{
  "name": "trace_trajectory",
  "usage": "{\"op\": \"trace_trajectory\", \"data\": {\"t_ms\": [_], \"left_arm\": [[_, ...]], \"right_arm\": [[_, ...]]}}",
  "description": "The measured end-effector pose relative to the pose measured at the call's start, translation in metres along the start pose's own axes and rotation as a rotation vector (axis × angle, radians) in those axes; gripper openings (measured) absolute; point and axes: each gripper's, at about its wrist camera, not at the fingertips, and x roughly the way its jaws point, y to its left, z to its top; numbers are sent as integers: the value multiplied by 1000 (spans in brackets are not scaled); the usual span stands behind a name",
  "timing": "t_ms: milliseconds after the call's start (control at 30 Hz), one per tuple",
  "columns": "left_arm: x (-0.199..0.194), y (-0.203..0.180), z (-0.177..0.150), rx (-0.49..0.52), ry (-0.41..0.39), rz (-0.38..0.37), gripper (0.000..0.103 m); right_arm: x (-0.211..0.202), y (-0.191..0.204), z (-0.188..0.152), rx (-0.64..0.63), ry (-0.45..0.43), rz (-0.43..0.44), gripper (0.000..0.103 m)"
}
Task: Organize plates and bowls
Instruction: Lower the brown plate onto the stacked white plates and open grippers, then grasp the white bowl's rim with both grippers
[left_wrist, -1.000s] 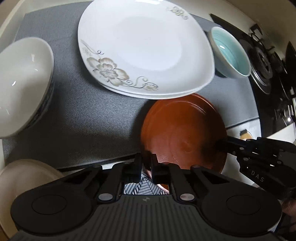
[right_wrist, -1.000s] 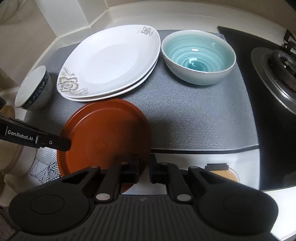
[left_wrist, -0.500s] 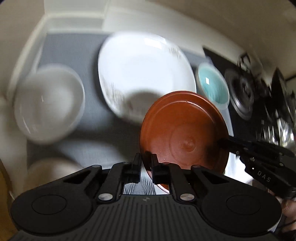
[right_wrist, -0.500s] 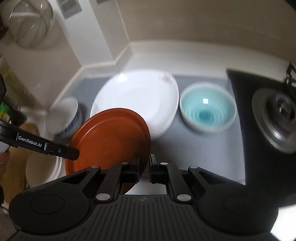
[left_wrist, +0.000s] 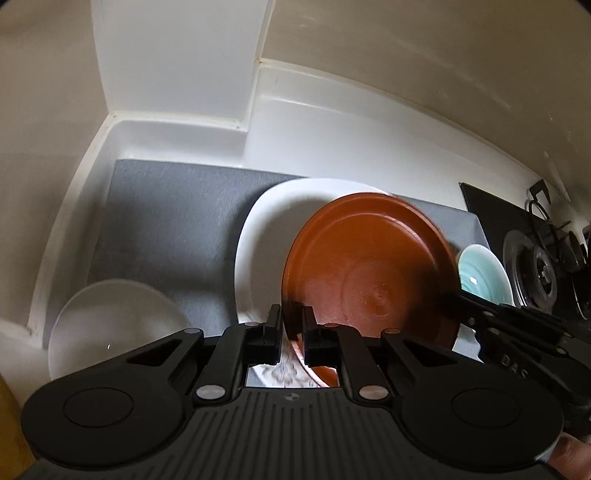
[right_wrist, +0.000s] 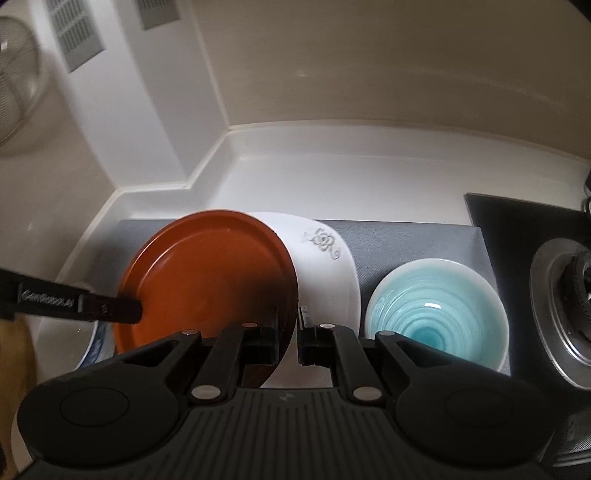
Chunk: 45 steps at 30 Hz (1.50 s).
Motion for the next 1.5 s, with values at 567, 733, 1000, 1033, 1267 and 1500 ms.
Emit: {"op": "trace_trajectory", "data": {"t_ms": [567, 733, 1000, 1033, 1267, 1500], "left_arm": [[29, 15, -4, -28, 2, -44, 12], [-35, 41, -24, -62, -111, -110, 58], [-90, 99, -61, -138, -129, 13, 73], [-90, 109, -63, -165, -121, 19, 73], [-69, 157, -69, -262, -61, 104, 50], [-50, 163, -65, -245, -36, 43, 20]], "right_arm": [[29, -5, -18, 16, -10, -104, 24], [-3, 1, -21, 46, -61, 8, 38], [-15, 77, -27, -84, -34, 262, 78], [-12, 88, -24, -101, -20, 278, 78], [15, 149, -13, -208, 58, 337, 78], [47, 180, -20, -313, 148, 249, 70]]}}
